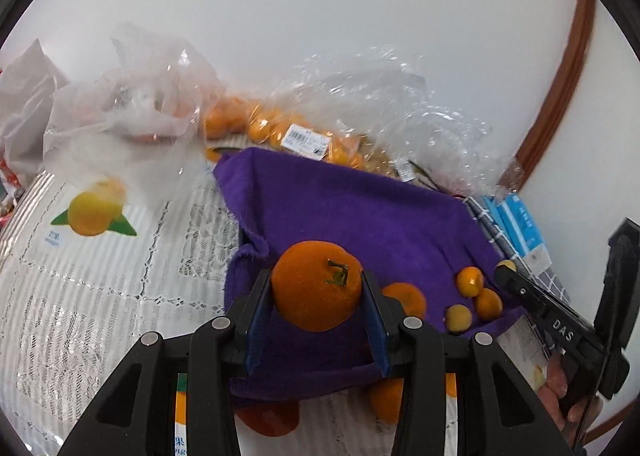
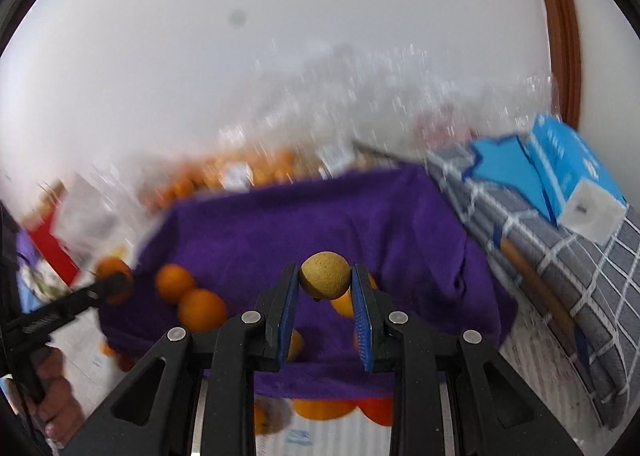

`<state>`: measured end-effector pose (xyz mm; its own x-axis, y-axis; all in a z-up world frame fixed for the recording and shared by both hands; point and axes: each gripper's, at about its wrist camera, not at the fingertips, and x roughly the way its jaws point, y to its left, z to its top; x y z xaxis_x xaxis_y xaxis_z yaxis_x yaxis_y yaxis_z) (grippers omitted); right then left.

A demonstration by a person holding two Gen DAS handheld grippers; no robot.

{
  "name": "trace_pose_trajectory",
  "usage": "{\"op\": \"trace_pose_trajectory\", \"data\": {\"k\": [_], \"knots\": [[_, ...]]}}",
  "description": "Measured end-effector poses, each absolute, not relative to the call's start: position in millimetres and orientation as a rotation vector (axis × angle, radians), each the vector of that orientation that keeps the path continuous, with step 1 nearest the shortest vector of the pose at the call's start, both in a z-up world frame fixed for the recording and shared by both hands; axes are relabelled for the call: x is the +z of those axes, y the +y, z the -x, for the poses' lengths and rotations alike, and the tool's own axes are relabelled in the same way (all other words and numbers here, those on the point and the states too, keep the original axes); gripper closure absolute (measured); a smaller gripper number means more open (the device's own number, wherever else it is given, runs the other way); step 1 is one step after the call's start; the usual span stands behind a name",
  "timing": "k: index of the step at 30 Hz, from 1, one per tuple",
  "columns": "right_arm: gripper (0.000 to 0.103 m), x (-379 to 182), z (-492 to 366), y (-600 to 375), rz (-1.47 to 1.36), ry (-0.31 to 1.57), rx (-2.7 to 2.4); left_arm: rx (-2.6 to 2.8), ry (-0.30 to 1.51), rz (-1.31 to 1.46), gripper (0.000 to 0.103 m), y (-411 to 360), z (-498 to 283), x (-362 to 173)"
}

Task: Organize fruits
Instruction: 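Carry both held fruits over the towel and release them, then grasp an orange with the right gripper while the left gripper grasps another orange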

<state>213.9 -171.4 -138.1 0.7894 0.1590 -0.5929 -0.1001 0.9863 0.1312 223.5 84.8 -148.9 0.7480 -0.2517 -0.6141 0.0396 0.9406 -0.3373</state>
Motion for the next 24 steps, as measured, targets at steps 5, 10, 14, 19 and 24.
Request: {"op": "trace_pose_trajectory", "data": {"k": [5, 10, 14, 19, 24], "knots": [[0.077, -152.1, -215.8, -157.3, -0.010, 0.674, 0.151, -0.176, 0.730, 0.310, 0.063, 77.6, -226.6, -156.3], [0.077, -157.4, -220.4, -153.8, 0.006, 0.697, 0.136, -0.181, 0.728, 0.298, 0.063, 73.9, -227.1, -156.5], [0.077, -158.6, -222.7, -156.9, -0.015, 0.715, 0.127, -0.176, 0.736, 0.295, 0.063, 73.2, -229.3, -158.9], [0.073, -161.3, -224.0, -154.1, -0.012, 0.743, 0.136, -0.163, 0.733, 0.245, 0.061, 65.4, -230.6, -159.3], [0.052, -155.1, -207.5, -155.2, -0.005, 0.711, 0.121, -0.163, 0.706, 0.207, 0.051, 62.0, -225.1, -152.7]]}}
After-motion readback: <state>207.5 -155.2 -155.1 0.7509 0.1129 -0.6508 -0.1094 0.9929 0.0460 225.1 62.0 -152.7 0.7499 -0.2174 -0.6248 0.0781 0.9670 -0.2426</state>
